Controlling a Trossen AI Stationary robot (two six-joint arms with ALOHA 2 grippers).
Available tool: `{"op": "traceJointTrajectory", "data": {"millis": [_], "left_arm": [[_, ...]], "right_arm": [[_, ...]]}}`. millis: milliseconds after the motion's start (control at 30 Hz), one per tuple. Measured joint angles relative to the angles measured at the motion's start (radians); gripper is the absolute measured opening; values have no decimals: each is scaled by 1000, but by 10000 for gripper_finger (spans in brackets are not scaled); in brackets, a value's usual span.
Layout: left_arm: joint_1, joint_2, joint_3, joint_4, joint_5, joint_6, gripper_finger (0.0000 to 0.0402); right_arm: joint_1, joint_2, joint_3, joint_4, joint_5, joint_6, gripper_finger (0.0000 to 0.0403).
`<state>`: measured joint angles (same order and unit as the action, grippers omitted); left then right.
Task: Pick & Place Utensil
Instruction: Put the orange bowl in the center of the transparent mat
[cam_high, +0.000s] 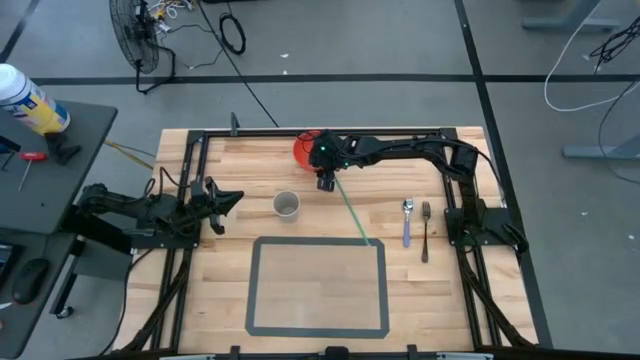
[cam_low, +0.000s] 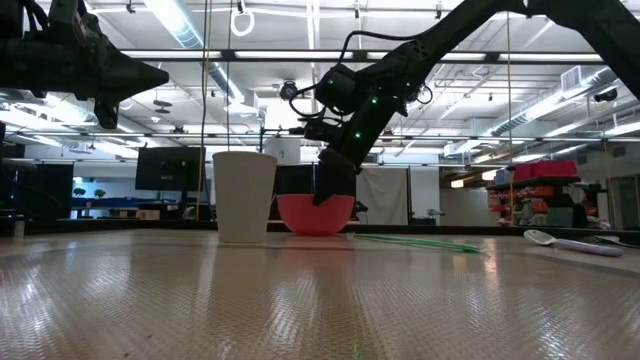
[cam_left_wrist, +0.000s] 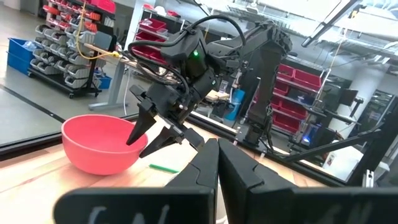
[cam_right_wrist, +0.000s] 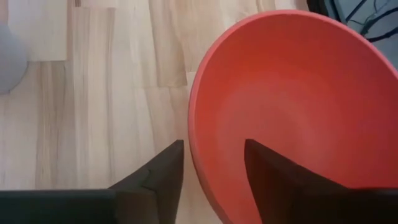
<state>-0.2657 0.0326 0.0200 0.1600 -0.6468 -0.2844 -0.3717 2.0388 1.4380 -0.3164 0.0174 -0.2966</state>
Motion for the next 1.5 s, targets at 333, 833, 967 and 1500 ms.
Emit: {"op": "traceJointTrajectory", "data": {"millis": [333, 833, 967, 1500], "left_arm": [[0, 0, 0, 0, 24, -19, 14], [0, 0, 0, -14, 56, -13, 14], [0, 0, 0, 20, 32, 0, 14], [0, 0, 0, 19, -42, 72, 14]], "right_arm": [[0, 2, 0, -1, -9, 8, 106], [1, 2, 0, -1, -8, 30, 28], [2, 1, 0, 0, 17, 28, 8], [246, -285, 0, -308, 207, 169, 11]]}}
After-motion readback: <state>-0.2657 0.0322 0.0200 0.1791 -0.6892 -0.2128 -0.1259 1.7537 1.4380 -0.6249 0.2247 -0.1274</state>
